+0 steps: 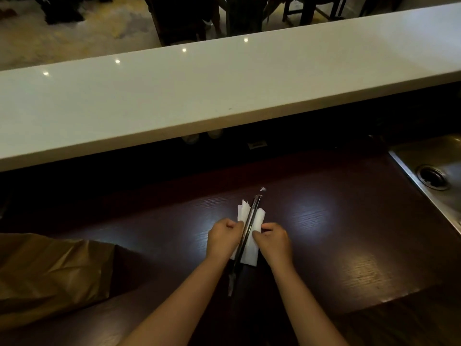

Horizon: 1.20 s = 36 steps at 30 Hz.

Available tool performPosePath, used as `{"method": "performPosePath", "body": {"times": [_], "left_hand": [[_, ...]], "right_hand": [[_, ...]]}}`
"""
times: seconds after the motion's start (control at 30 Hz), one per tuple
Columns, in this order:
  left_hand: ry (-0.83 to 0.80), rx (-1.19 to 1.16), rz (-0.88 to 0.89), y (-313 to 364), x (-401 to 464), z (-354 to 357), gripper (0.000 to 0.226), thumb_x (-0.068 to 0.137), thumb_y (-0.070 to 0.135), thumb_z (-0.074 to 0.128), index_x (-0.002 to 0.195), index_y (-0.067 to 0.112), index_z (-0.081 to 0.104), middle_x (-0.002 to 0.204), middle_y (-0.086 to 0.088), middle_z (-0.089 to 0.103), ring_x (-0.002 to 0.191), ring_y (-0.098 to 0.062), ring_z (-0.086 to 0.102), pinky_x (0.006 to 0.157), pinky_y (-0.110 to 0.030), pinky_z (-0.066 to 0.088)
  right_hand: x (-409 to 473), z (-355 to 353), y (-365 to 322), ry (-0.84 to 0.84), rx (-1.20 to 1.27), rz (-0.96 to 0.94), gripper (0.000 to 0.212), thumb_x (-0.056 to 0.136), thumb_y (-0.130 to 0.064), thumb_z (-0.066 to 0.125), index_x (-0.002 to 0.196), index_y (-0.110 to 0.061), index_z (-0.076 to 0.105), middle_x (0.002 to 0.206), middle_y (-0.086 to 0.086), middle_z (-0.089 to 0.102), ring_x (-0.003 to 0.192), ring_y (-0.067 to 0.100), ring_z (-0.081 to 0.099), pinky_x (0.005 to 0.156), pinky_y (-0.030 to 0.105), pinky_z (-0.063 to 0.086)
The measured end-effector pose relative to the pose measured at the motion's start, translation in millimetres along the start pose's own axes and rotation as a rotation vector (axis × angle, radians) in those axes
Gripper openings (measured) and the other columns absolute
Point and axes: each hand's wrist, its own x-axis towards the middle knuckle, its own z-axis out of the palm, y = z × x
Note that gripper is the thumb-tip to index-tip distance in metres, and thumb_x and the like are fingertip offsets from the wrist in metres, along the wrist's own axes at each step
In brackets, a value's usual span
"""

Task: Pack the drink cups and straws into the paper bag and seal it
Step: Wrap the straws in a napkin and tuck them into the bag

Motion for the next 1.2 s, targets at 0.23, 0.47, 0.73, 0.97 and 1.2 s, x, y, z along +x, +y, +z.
{"method": "performPosePath", "body": {"times": [0.23, 0.47, 0.73, 0.97, 1.2], "left_hand": [[-0.122, -0.155, -0.103, -1, 1, -2, 0.029, 0.081, 0.016, 0.046, 0.061, 0.012, 0.066, 0.076, -0.012, 0.072, 0.077, -0.029, 0.067, 0.073, -0.040, 0.053], [-0.137, -0.184, -0.115, -6, 2, 4, 0.021, 0.083, 0.006, 0.057, 0.065, 0.016, 0.063, 0.078, -0.011, 0.069, 0.074, -0.023, 0.066, 0.073, -0.038, 0.057], [-0.139, -0.510, -0.176, -8, -4, -14, 0.009, 0.083, 0.008, 0.063, 0.075, 0.009, 0.068, 0.075, -0.009, 0.070, 0.064, -0.013, 0.068, 0.059, -0.021, 0.054], [-0.145, -0.658, -0.080, -3, -23, -40, 0.009, 0.084, 0.007, 0.062, 0.085, 0.000, 0.067, 0.086, -0.020, 0.070, 0.077, -0.025, 0.069, 0.068, -0.029, 0.058], [-0.044, -0.685, 0.002, -3, -38, -81, 0.009, 0.084, 0.005, 0.062, 0.083, 0.008, 0.070, 0.083, -0.013, 0.071, 0.074, -0.022, 0.068, 0.072, -0.037, 0.055]], "right_hand": [[1, 4, -1, -0.011, -0.117, -0.036, 0.005, 0.077, -0.020, 0.065, 0.080, -0.017, 0.063, 0.084, 0.003, 0.066, 0.078, 0.021, 0.062, 0.060, 0.027, 0.043], [-8, 7, -2, -0.028, -0.068, -0.115, 0.010, 0.077, -0.015, 0.064, 0.075, -0.018, 0.055, 0.084, 0.000, 0.064, 0.072, 0.015, 0.059, 0.052, 0.021, 0.039], [-22, 0, -4, -0.103, 0.222, -0.292, 0.020, 0.086, -0.006, 0.053, 0.091, -0.014, 0.071, 0.091, -0.002, 0.064, 0.082, 0.006, 0.061, 0.065, 0.007, 0.047], [-35, 3, -29, -0.084, 0.199, -0.427, 0.024, 0.074, -0.004, 0.068, 0.076, -0.026, 0.060, 0.085, -0.001, 0.063, 0.069, 0.009, 0.059, 0.059, 0.010, 0.048], [-57, 8, -64, -0.249, 0.335, -0.409, 0.026, 0.073, -0.002, 0.071, 0.078, -0.025, 0.062, 0.079, -0.004, 0.068, 0.070, 0.003, 0.066, 0.061, 0.013, 0.052]]}}
